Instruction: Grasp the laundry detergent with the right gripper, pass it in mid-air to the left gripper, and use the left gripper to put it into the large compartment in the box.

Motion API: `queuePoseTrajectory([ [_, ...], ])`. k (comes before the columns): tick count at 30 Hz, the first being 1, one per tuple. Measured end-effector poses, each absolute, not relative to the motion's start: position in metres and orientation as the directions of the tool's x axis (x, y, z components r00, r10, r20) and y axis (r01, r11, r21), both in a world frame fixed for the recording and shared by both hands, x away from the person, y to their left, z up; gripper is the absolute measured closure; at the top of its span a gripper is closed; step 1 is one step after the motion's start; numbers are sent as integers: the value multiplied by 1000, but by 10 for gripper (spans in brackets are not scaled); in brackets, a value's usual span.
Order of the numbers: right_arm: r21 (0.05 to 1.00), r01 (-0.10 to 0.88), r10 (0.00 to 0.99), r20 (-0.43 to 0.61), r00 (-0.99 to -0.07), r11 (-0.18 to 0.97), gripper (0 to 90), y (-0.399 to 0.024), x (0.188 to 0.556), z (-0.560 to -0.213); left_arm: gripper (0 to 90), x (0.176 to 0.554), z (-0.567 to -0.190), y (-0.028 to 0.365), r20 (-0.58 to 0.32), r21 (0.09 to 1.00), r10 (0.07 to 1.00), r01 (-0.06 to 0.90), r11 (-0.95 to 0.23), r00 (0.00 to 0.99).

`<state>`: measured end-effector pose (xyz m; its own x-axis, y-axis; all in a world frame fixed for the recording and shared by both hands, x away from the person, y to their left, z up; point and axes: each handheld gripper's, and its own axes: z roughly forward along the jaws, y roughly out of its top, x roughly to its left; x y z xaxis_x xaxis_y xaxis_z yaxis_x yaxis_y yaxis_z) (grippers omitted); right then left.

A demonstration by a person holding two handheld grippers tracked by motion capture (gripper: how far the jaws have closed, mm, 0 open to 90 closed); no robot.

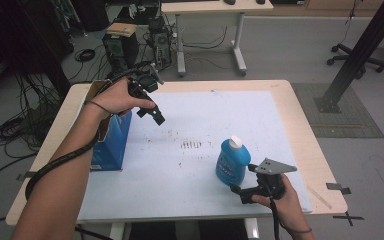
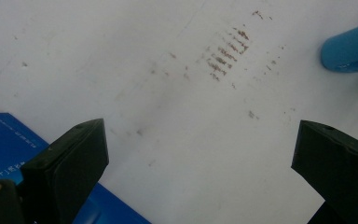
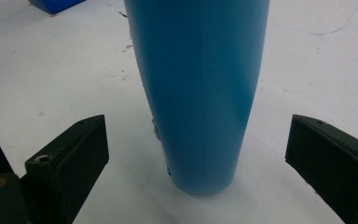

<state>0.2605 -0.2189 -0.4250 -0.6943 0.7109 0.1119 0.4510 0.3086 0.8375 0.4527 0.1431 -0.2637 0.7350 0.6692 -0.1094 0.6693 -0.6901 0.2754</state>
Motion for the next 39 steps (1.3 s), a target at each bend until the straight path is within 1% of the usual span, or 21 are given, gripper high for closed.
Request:
queuePoseTrajectory([
  [15,843,437,707,101,-700,312,42,-214,266,-432,38,452,-264,143,-110,277,671,671,-688,733],
  [39,873,402,716,92,-693,277,45,-206,277,-446,38,451,-265,139,-110,274,664,665,-695,739],
])
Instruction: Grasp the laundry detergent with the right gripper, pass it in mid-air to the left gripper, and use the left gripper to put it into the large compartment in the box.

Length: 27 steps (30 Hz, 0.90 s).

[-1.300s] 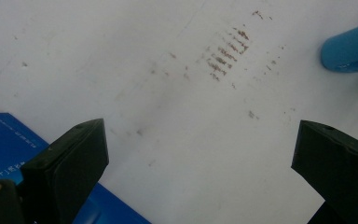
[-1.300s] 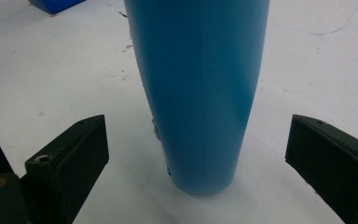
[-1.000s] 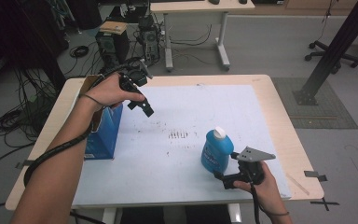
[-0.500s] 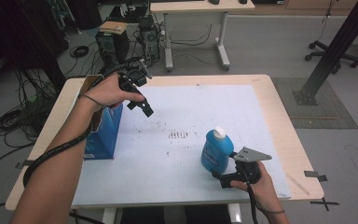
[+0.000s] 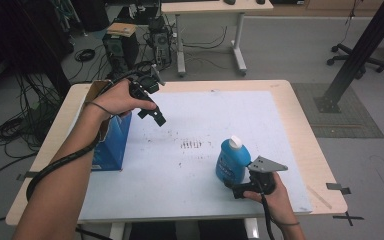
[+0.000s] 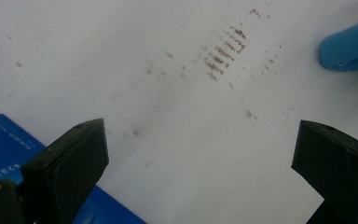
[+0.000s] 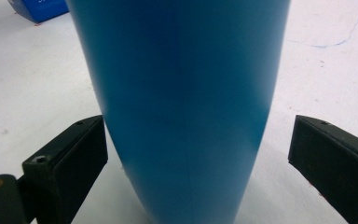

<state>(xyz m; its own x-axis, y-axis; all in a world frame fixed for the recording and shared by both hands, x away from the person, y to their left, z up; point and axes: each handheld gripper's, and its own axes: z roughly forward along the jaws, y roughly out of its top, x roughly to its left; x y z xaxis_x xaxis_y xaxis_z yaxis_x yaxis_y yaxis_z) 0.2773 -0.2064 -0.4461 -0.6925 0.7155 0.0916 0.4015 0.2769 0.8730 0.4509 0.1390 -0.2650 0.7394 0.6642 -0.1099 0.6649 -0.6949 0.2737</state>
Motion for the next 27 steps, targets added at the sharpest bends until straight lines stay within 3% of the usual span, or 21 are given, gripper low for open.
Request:
queuePoseTrajectory([
  [14,882,376,714,68,-697,284,81,-204,279,-446,38,450,-265,142,-110,271,668,669,-692,736],
  [23,894,347,704,52,-708,283,206,-203,279,-444,38,449,-264,142,-111,271,669,670,-691,735],
  [27,896,343,705,50,-708,281,206,-203,279,-444,38,449,-264,141,-110,270,668,668,-693,736],
])
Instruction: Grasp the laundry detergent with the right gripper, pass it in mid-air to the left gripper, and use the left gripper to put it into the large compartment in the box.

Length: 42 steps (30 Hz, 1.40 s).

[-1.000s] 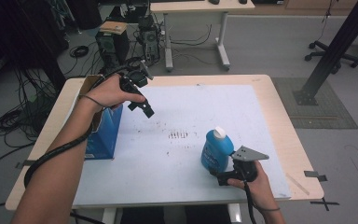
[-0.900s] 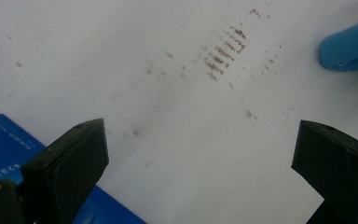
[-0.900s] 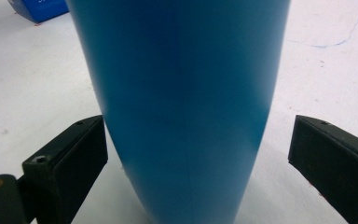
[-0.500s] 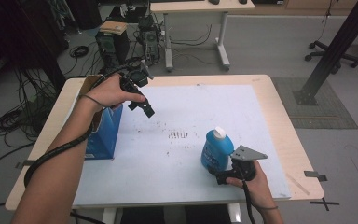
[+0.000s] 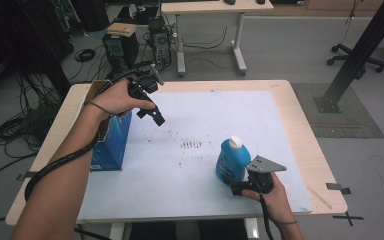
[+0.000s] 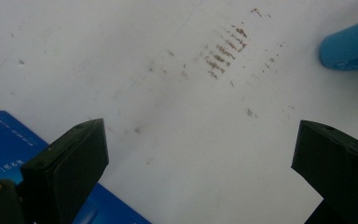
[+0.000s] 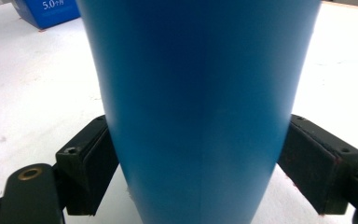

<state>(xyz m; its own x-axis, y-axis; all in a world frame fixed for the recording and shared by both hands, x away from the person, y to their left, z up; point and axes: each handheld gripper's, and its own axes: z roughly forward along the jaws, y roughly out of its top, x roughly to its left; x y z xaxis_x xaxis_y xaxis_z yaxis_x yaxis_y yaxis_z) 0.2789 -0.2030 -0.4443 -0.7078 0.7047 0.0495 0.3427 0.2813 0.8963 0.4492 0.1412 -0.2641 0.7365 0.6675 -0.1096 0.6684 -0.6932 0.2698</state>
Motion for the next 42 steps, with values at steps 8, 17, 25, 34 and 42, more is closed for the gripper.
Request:
queuePoseTrajectory([
  [8,898,340,707,47,-706,280,263,-204,278,-445,38,450,-263,141,-108,271,665,665,-696,739],
  [17,904,331,707,47,-705,271,300,-202,278,-446,38,449,-263,139,-106,271,664,663,-697,741],
  [25,906,330,701,53,-712,266,375,-201,277,-447,38,449,-263,139,-107,271,662,662,-699,742],
  [34,909,316,698,40,-715,271,398,-200,276,-447,38,448,-262,139,-105,273,661,661,-699,743],
  [42,910,315,701,39,-712,269,402,-200,276,-447,39,447,-262,138,-109,271,656,657,-703,747],
])
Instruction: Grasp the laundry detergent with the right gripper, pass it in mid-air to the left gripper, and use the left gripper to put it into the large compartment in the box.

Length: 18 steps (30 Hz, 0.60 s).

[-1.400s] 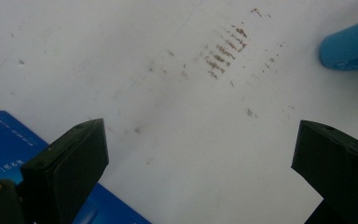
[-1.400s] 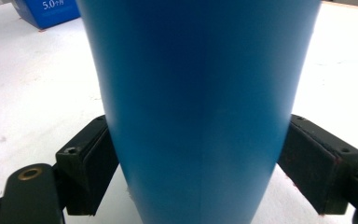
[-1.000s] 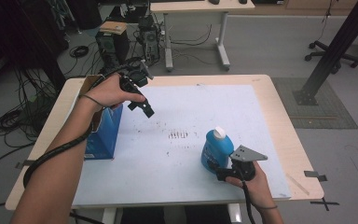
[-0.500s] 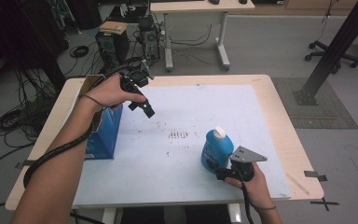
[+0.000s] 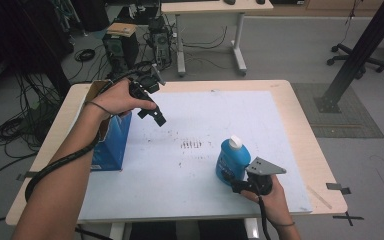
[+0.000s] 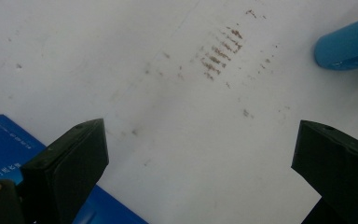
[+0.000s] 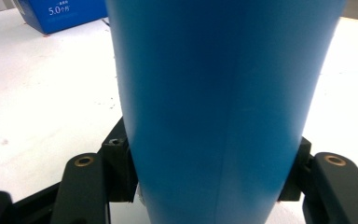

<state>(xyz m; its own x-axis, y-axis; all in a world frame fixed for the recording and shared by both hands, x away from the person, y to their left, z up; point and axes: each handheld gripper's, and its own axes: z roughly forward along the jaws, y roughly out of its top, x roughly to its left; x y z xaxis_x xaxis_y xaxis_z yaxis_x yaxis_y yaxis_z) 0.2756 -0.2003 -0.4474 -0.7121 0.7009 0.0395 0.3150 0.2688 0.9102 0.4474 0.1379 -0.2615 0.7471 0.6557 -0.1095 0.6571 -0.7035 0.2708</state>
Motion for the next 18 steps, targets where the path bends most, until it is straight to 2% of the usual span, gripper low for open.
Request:
queuePoseTrajectory([
  [12,908,315,692,40,-720,276,412,-201,282,-439,39,443,-247,137,-95,305,623,619,-724,776],
  [18,909,305,675,36,-737,283,411,-203,291,-423,38,439,-241,138,-91,314,611,605,-732,786],
])
